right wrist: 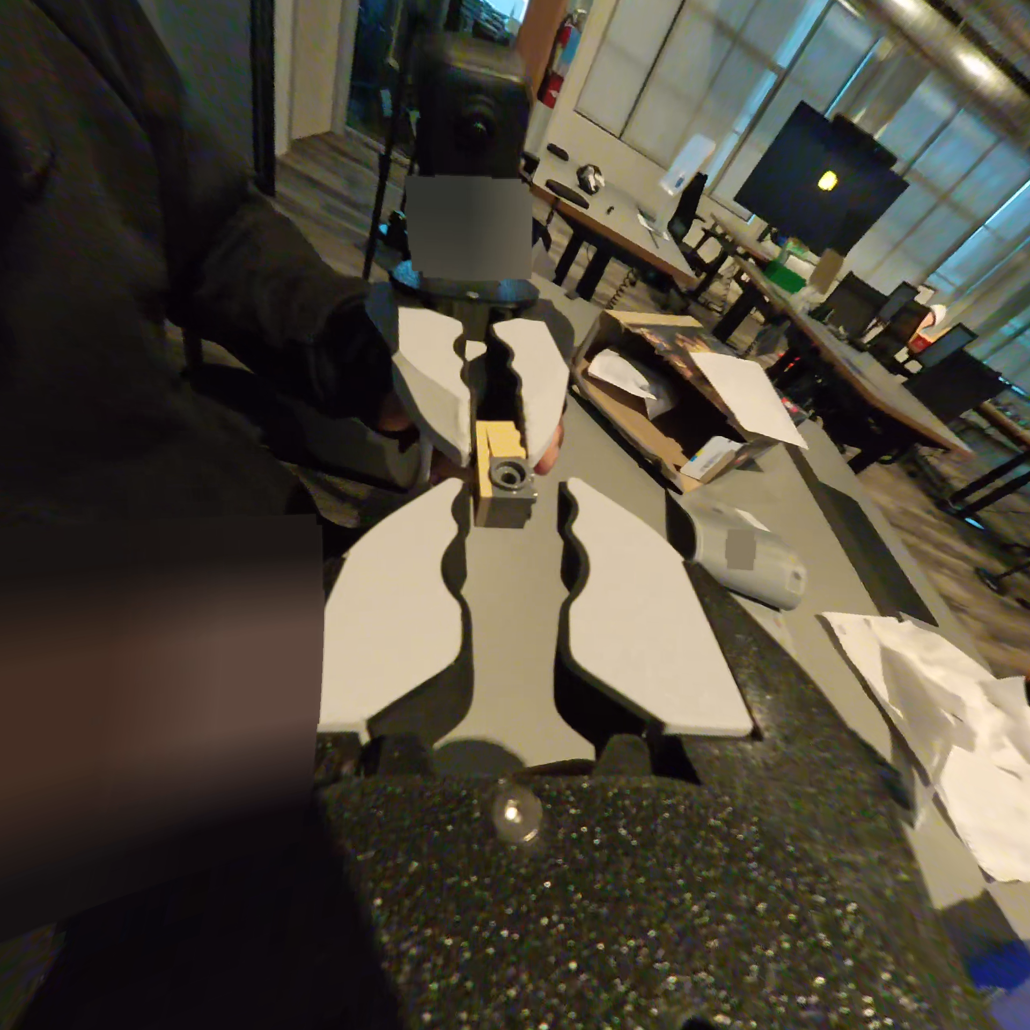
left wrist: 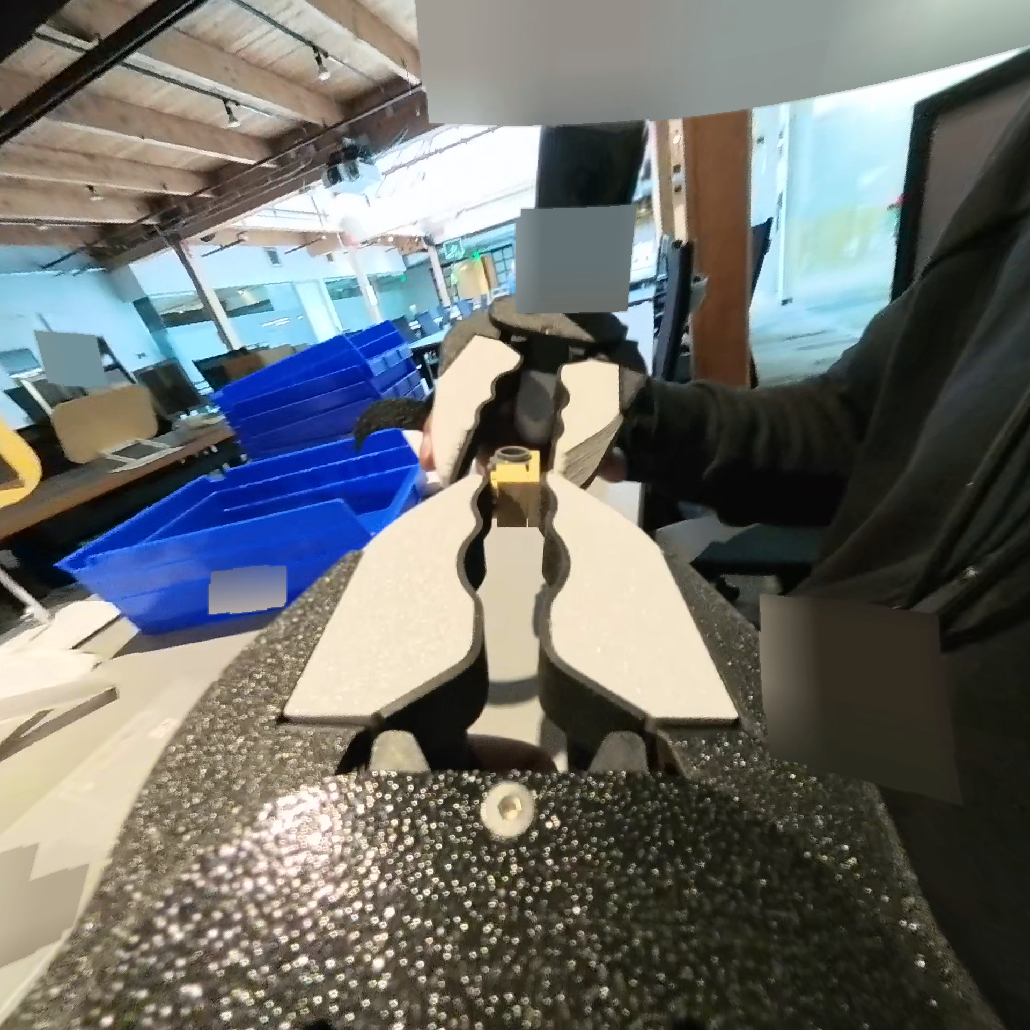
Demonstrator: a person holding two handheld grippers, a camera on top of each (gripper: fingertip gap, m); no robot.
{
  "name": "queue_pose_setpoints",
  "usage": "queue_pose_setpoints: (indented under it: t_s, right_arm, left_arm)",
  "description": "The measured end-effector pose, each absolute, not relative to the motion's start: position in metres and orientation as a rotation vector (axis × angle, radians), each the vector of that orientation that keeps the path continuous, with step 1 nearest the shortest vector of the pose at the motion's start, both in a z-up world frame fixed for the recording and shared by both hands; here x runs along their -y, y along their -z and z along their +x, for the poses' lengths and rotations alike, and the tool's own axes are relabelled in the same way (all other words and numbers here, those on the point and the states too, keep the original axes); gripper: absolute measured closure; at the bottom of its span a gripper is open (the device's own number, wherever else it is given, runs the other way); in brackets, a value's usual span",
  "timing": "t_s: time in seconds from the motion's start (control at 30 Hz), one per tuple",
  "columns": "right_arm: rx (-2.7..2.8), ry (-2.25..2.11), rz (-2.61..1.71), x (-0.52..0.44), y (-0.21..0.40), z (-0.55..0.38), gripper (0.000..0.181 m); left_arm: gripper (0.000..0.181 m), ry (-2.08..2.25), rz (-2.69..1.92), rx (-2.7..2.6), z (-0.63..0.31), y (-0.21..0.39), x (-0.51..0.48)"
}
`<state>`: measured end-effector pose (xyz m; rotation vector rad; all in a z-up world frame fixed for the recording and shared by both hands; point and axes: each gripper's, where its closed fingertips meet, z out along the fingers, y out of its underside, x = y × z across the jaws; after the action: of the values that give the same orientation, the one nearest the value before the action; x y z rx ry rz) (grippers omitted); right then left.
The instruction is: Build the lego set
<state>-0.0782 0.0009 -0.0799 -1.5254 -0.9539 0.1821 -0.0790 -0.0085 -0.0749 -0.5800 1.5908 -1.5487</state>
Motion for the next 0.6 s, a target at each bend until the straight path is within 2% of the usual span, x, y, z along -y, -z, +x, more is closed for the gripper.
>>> queue_pose_setpoints:
  t_s: [0.1,0.6]
  right_arm:
    - [0.977,-0.203,-1.502,0.004,0.078,-0.085,0.160]
    - [1.013,-0.198,-1.515,0.010,0.080,-0.091,0.162]
  left_arm:
    - [0.166,1.565,-0.568,-1.589,-0.082,0.072,0.013]
    - [0.166,1.499,-0.474,-1.636,-0.089,0.072,0.022]
